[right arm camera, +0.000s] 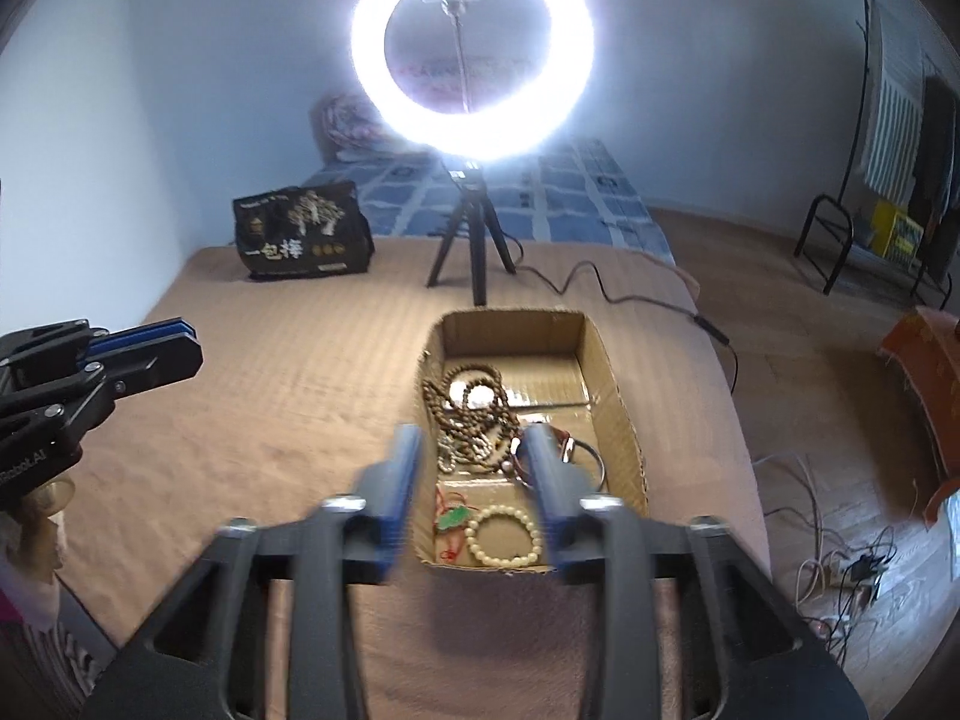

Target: Organize jewelry

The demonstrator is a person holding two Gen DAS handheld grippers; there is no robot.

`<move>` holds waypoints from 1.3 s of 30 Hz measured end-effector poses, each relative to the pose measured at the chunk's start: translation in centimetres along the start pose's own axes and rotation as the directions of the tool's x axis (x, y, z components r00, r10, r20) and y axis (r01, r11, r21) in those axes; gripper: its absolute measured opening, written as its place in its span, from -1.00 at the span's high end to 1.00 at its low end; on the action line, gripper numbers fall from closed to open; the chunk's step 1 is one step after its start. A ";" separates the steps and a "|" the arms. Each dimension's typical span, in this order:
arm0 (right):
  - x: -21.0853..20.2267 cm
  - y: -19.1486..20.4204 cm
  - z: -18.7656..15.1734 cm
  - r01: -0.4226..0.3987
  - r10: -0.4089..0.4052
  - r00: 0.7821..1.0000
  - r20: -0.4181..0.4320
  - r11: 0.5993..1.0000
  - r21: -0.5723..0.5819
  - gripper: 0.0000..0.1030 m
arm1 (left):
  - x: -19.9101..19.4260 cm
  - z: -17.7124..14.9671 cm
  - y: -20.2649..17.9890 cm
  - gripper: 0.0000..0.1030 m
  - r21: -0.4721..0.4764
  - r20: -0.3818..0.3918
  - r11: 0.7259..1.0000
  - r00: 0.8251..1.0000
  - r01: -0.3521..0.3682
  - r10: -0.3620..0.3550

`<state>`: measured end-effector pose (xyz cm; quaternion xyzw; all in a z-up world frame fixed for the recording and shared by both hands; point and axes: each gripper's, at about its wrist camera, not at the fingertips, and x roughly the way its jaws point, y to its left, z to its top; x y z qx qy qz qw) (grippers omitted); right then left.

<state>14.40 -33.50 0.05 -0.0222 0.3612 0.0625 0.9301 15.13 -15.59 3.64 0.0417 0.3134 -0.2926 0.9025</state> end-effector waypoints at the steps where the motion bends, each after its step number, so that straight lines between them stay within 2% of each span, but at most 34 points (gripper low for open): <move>1: -0.6 0.4 0.1 0.004 -0.004 1.000 0.012 1.000 -0.008 -0.01 | -0.7 0.0 -0.2 0.53 0.001 0.005 1.000 1.000 0.000 0.000; 3: -1.8 1.0 0.2 0.011 -0.011 1.000 0.028 1.000 -0.021 -0.01 | -2.0 -0.1 -0.4 0.31 0.004 0.018 1.000 1.000 -0.009 0.009; 5: -3.0 1.5 0.2 0.013 -0.012 0.999 0.044 1.000 -0.022 -0.07 | -3.2 -0.4 -0.8 0.31 0.015 0.028 1.000 0.999 -0.020 0.019; 7: -4.0 1.8 0.1 0.019 -0.018 0.998 0.062 1.000 -0.015 -0.30 | -4.2 -0.7 -1.1 0.25 0.022 0.034 0.999 0.999 -0.028 0.027; 8: -4.4 2.0 0.0 0.025 -0.024 0.997 0.072 1.000 -0.011 -0.34 | -4.7 -0.9 -1.3 0.19 0.024 0.036 0.999 0.999 -0.033 0.032; 10: -5.1 2.3 -0.2 0.040 -0.039 0.996 0.084 0.999 -0.005 -0.39 | -5.6 -1.4 -1.5 -0.13 0.019 0.047 0.999 0.998 -0.038 0.037; 14: -6.1 2.7 -0.8 0.074 -0.074 0.992 0.101 0.997 0.011 -0.56 | -6.6 -2.2 -1.7 -0.24 0.019 0.047 0.999 0.998 -0.042 0.041; 18: -6.4 2.9 -1.4 0.120 -0.122 0.985 0.119 0.993 0.020 -0.57 | -7.0 -3.1 -1.9 -0.43 0.014 0.048 0.999 0.998 -0.044 0.043; 21: -6.0 2.8 -1.9 0.138 -0.140 0.983 0.117 0.990 0.027 -0.59 | -6.9 -3.5 -2.1 -0.47 0.026 0.036 0.998 0.998 -0.057 0.056; 24: -5.6 2.4 -2.2 0.135 -0.139 0.985 0.100 0.990 0.046 -0.59 | -6.6 -3.9 -2.4 -0.60 0.042 0.021 0.996 0.996 -0.082 0.082; 27: -5.4 2.0 -2.3 0.146 -0.152 0.984 0.097 0.987 0.062 -0.59 | -6.1 -4.4 -2.4 -0.61 0.046 -0.003 0.994 0.995 -0.099 0.100; 29: -5.4 1.8 -2.4 0.152 -0.159 0.982 0.099 0.986 0.074 -0.59 | -5.9 -4.5 -2.5 -0.73 0.050 -0.007 0.991 0.992 -0.123 0.123; 31: -5.4 1.5 -2.5 0.156 -0.163 0.982 0.096 0.984 0.083 -0.59 | -6.0 -4.6 -2.5 -1.00 0.047 0.011 0.987 0.988 -0.153 0.152; 35: -5.4 1.3 -2.7 0.163 -0.172 0.981 0.093 0.982 0.090 -0.59 | -6.1 -4.4 -2.0 -1.00 0.024 0.032 0.988 0.988 -0.151 0.150; 39: -5.4 1.2 -2.7 0.172 -0.181 0.979 0.097 0.980 0.097 -0.59 | -5.7 -4.4 -1.8 -1.00 0.020 0.019 0.988 0.988 -0.152 0.151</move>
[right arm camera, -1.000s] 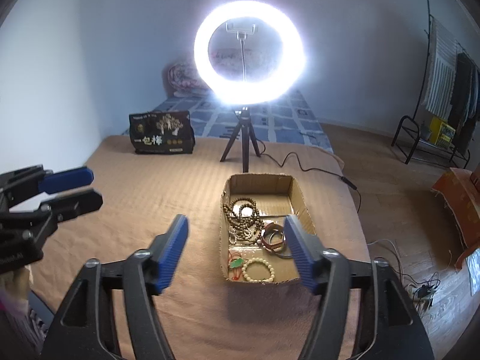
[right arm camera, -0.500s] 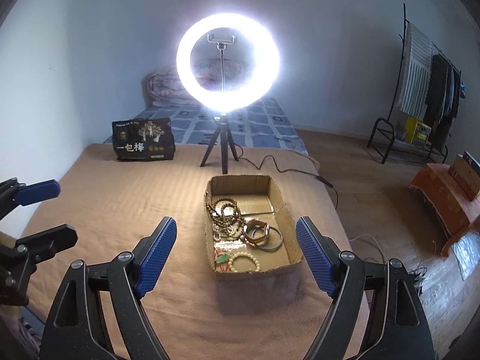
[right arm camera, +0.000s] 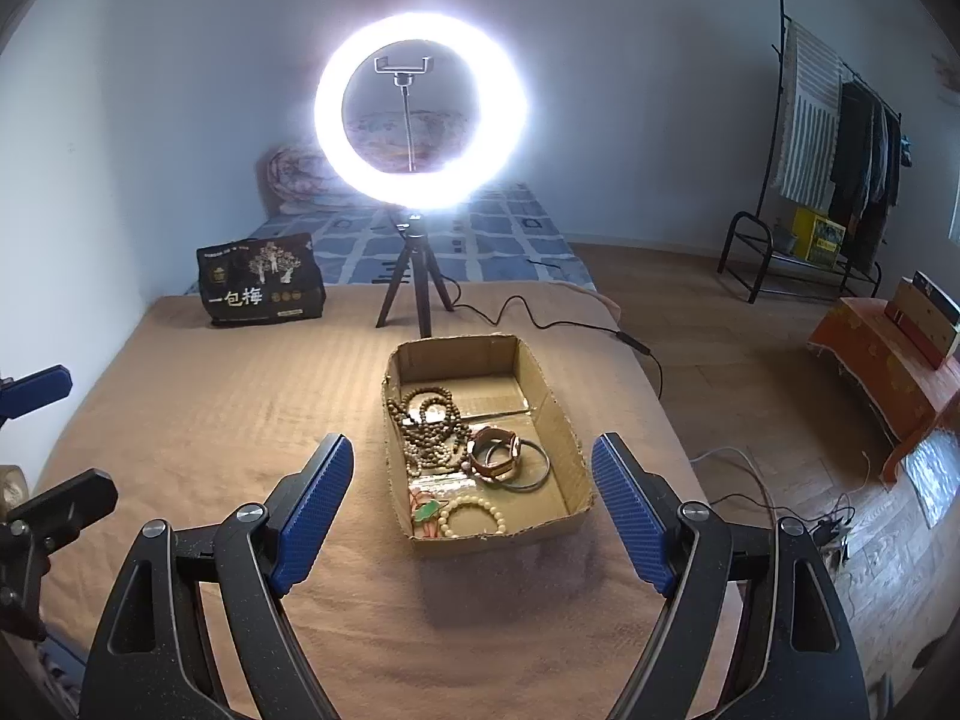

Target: Organize jewelry

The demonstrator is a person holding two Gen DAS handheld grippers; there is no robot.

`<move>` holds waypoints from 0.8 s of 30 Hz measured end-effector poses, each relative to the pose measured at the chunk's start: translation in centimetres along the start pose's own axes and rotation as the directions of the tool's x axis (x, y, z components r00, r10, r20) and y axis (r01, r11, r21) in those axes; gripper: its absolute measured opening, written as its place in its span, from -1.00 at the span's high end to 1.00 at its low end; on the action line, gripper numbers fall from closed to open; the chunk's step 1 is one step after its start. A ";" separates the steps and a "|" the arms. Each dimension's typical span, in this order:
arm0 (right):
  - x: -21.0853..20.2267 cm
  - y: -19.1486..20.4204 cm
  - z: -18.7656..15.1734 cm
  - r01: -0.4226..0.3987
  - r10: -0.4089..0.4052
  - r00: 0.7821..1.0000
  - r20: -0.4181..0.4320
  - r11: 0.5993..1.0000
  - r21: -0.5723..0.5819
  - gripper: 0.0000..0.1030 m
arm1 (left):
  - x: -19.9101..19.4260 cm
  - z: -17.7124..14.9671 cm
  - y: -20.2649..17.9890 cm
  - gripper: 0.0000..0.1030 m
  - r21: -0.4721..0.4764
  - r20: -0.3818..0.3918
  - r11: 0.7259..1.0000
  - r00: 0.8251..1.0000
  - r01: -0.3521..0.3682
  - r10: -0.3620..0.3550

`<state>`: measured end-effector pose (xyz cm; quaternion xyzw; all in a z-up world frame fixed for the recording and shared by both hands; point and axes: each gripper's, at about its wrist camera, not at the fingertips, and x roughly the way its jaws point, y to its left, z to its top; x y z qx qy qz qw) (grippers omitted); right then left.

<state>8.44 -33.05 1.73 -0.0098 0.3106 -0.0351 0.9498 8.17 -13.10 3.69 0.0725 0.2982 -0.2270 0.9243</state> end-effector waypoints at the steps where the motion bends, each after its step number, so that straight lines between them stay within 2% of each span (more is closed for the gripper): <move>1: 0.0 0.0 0.0 0.002 -0.002 1.000 0.001 1.000 0.001 -0.59 | 0.1 0.0 0.0 -1.00 0.000 -0.004 1.000 1.000 0.002 -0.002; 24: 0.2 0.0 0.1 0.022 -0.022 1.000 0.010 1.000 0.004 -0.59 | 0.4 -0.2 -0.3 -1.00 0.003 -0.010 1.000 1.000 0.011 -0.011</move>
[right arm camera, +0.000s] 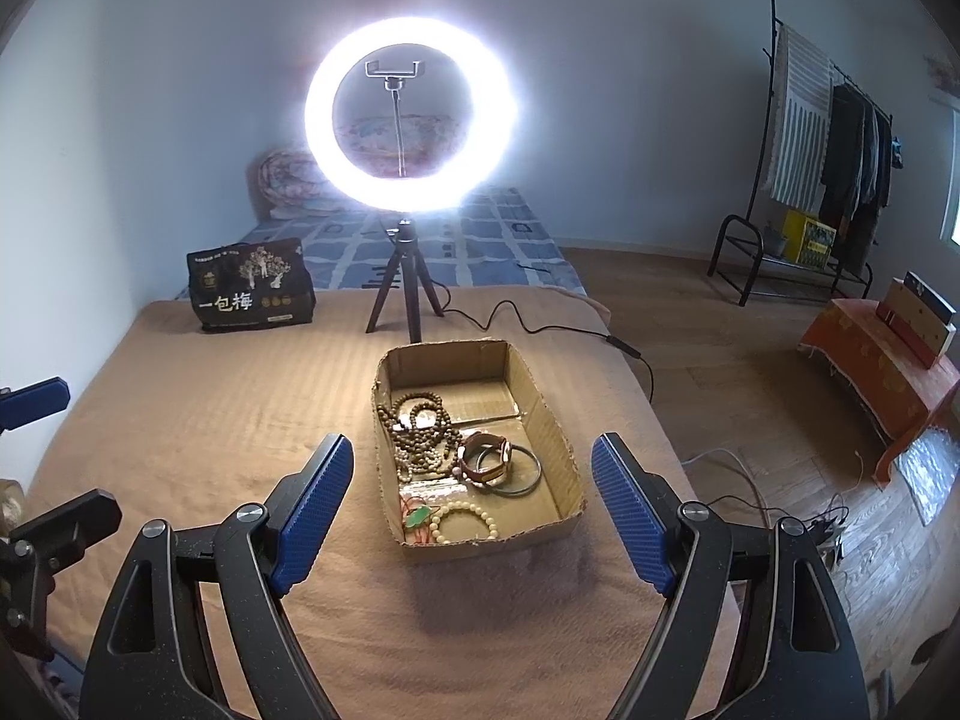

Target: Organize jewelry

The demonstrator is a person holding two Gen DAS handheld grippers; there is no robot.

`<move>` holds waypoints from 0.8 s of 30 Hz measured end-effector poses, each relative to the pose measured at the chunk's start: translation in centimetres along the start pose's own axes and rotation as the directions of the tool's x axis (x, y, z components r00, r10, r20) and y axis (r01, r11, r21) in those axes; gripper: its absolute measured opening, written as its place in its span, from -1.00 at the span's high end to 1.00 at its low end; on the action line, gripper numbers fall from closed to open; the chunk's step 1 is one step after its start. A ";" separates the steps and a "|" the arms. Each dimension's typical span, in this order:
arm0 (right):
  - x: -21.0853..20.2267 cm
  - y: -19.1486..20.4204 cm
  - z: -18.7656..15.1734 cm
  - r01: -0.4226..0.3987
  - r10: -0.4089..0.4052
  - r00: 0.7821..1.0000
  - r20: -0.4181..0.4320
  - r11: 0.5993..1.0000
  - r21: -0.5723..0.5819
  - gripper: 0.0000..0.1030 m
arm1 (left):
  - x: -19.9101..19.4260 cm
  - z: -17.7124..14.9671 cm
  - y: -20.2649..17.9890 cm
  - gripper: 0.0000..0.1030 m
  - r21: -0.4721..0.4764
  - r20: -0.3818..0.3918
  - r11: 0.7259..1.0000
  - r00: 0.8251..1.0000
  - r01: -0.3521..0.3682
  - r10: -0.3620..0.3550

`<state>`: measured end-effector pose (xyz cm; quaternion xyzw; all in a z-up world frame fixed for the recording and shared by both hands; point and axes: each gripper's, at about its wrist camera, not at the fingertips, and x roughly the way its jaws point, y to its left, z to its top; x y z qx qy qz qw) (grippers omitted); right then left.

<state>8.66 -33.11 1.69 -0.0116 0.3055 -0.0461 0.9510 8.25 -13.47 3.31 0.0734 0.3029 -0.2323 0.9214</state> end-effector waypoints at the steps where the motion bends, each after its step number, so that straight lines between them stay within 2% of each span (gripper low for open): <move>1: 0.0 0.0 0.0 0.000 0.000 1.000 0.000 1.000 0.000 -0.59 | 0.0 0.0 0.0 -1.00 -0.001 0.000 1.000 1.000 0.000 0.000; 24: 0.0 -0.1 -0.2 0.003 -0.003 1.000 -0.002 1.000 -0.008 -0.59 | 0.0 0.0 0.0 -1.00 -0.002 0.000 1.000 1.000 0.002 -0.002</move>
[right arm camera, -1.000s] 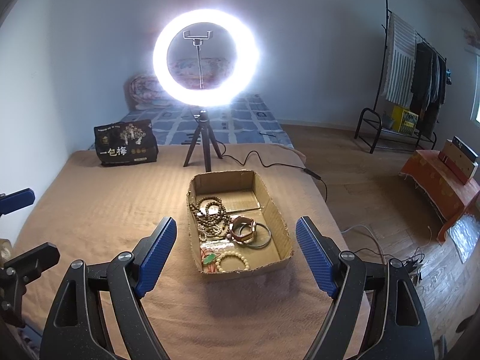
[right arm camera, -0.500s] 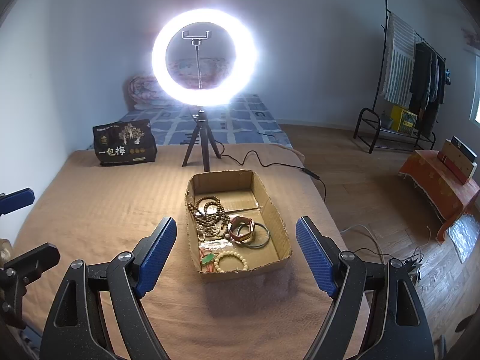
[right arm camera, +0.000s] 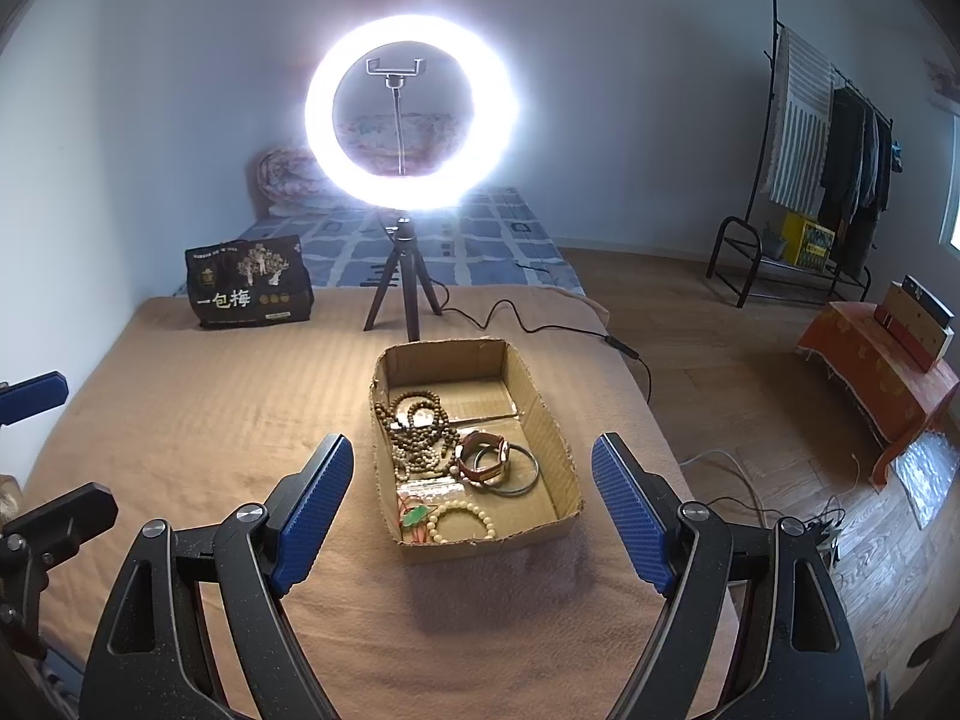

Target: Organize jewelry

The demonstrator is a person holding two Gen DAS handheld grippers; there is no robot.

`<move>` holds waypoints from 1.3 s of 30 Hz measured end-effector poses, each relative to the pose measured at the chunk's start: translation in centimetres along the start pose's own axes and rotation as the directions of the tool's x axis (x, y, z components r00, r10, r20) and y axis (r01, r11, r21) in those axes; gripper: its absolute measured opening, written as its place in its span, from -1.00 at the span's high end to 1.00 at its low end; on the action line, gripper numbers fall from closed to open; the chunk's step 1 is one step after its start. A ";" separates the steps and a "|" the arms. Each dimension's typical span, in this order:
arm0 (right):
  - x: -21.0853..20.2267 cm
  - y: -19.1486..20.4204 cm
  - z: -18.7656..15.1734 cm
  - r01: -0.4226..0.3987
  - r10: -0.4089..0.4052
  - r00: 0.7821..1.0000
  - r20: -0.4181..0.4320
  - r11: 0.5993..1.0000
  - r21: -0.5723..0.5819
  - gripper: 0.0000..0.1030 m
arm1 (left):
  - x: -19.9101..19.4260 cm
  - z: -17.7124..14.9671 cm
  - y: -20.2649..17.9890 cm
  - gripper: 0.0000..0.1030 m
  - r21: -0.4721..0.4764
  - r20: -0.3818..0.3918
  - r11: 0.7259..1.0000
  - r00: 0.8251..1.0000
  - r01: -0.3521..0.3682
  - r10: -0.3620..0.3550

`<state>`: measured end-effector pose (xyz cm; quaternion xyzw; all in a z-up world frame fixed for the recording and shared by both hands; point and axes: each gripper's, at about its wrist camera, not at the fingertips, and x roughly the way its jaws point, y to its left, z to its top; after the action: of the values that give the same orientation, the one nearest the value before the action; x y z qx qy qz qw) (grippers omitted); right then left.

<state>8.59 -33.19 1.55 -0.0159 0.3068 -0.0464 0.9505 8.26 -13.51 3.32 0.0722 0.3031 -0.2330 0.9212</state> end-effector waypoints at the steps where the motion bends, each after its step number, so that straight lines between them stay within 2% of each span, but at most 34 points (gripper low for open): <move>1: 0.0 0.0 0.0 0.000 0.000 1.000 0.000 1.000 0.000 -0.59 | 0.0 0.0 -0.1 -1.00 0.000 0.000 1.000 1.000 0.000 0.000; 39: 0.0 -0.1 -0.1 -0.003 0.002 1.000 -0.005 1.000 -0.013 -0.59 | 0.1 0.1 -0.2 -1.00 -0.005 -0.006 1.000 1.000 -0.002 0.002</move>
<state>8.51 -33.28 1.42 -0.0217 0.3093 -0.0432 0.9497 8.29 -13.70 3.32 0.0708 0.3065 -0.2313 0.9206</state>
